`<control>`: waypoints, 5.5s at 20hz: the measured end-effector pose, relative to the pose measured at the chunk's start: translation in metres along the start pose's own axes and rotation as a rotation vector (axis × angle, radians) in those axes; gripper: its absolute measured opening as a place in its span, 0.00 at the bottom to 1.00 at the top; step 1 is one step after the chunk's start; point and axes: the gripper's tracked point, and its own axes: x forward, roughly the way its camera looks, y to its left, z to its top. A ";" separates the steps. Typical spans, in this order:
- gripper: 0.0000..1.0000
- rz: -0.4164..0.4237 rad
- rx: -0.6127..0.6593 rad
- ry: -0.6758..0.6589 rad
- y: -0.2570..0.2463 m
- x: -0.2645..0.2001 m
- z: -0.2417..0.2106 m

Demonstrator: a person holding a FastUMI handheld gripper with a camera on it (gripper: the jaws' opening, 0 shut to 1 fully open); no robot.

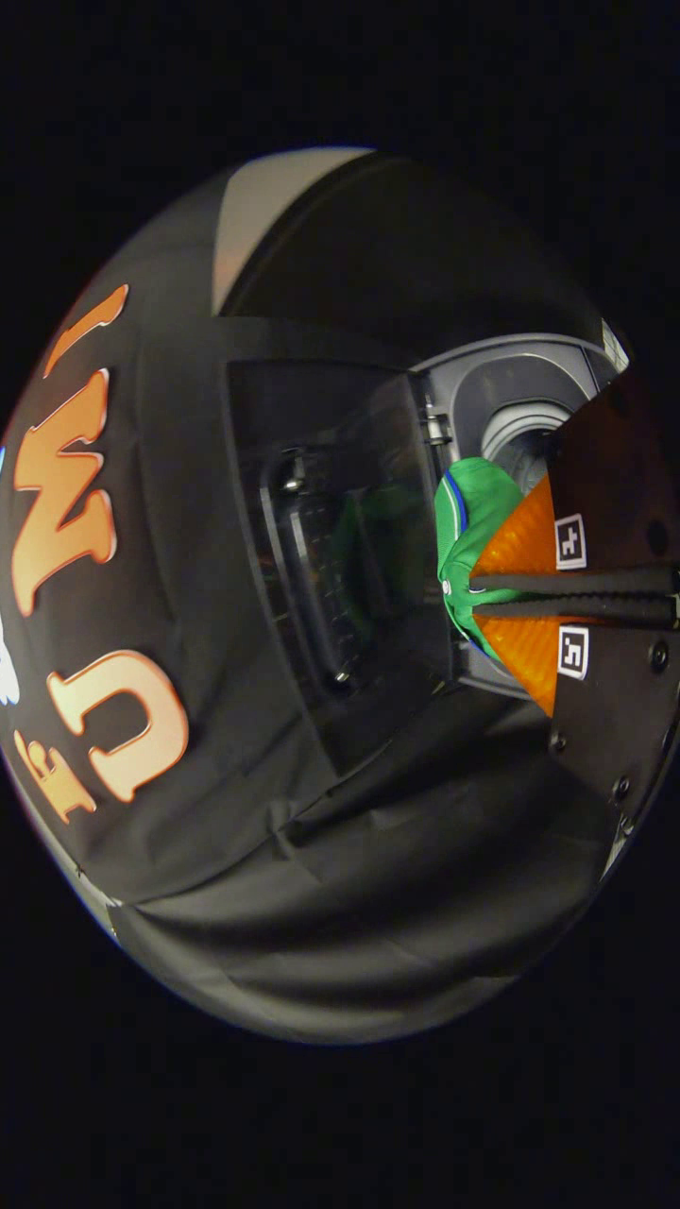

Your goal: Put the clothes into the washing machine and then close the washing machine lid.

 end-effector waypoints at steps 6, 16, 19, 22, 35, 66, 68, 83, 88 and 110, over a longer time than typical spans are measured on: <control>0.09 -0.050 0.006 0.082 -0.023 0.051 -0.039; 0.09 -0.160 0.014 0.207 -0.059 0.100 -0.100; 0.09 -0.165 0.034 0.223 -0.057 0.101 -0.105; 0.09 -0.184 0.012 0.248 -0.062 0.105 -0.112; 0.99 -0.184 -0.017 0.281 -0.066 0.103 -0.121; 1.00 -0.195 -0.244 -0.227 0.014 0.022 0.211; 0.99 -0.219 -0.260 -0.257 0.013 0.011 0.205; 0.99 -0.217 -0.293 -0.489 0.017 -0.059 0.127; 0.99 -0.192 -0.311 -0.555 0.016 -0.072 0.097; 0.99 -0.181 -0.256 -0.265 -0.039 -0.017 -0.045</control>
